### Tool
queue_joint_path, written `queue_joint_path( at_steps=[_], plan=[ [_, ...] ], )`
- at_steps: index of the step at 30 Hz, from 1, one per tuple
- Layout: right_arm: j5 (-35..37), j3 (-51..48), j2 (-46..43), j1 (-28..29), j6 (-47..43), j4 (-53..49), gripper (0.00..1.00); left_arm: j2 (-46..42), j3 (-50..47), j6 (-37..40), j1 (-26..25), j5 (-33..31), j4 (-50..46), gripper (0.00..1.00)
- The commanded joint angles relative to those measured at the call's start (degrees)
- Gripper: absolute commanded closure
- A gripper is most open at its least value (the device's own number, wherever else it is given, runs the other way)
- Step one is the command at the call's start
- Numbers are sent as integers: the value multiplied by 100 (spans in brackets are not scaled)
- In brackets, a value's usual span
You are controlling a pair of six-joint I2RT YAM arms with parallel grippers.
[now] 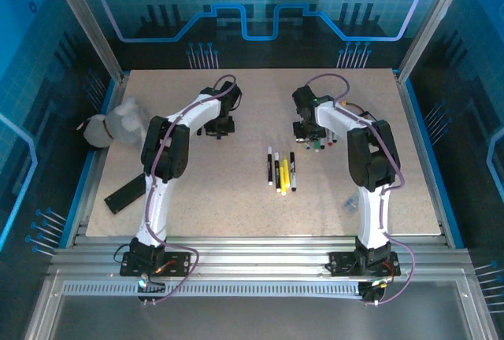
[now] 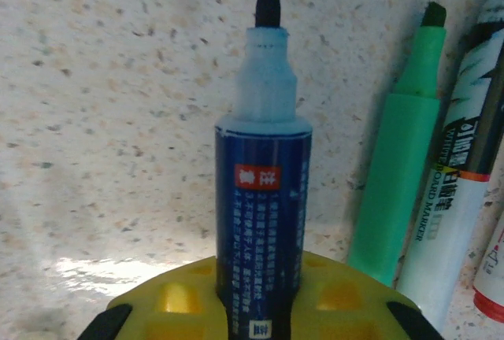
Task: Open the pen caps
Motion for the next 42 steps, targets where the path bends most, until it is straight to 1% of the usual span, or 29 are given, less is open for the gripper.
queue_joint_path(
  at_steps=[1,4,5,6,12,18,19,26,31,34,38,40,42],
  plan=[
    [336,187,179,-75,-26,-258,100,125,106,119,79,-254,-241,97],
    [452,155,207,-71,20,-259,96,178,173,99,87,-374,-291,83],
    [496,144,216,-69,28,-263,93,202,195,102,88,-382,-305,77],
    [538,143,233,-75,46,-274,92,220,222,92,96,-397,-324,74],
    [878,209,365,-77,169,-454,78,293,346,77,97,-384,-405,72],
    [936,144,231,-78,244,-458,74,207,361,66,97,-465,-443,70],
    [952,145,197,-83,241,-469,72,188,367,65,97,-475,-450,70],
    [992,137,-19,-84,225,-514,64,50,531,60,97,-534,-596,68],
    [1052,145,-197,-79,247,-605,63,-67,788,79,97,-567,-750,68],
    [1026,104,-483,-70,279,-632,63,-271,903,77,58,-588,-820,68],
    [917,-60,-1098,12,309,-645,63,-780,807,31,-106,-628,-722,68],
    [764,-249,-1461,105,301,-567,61,-1081,616,-55,-197,-361,-501,66],
    [528,-568,-1846,221,298,-394,57,-1374,281,-174,-308,135,-131,64]
  ],
)
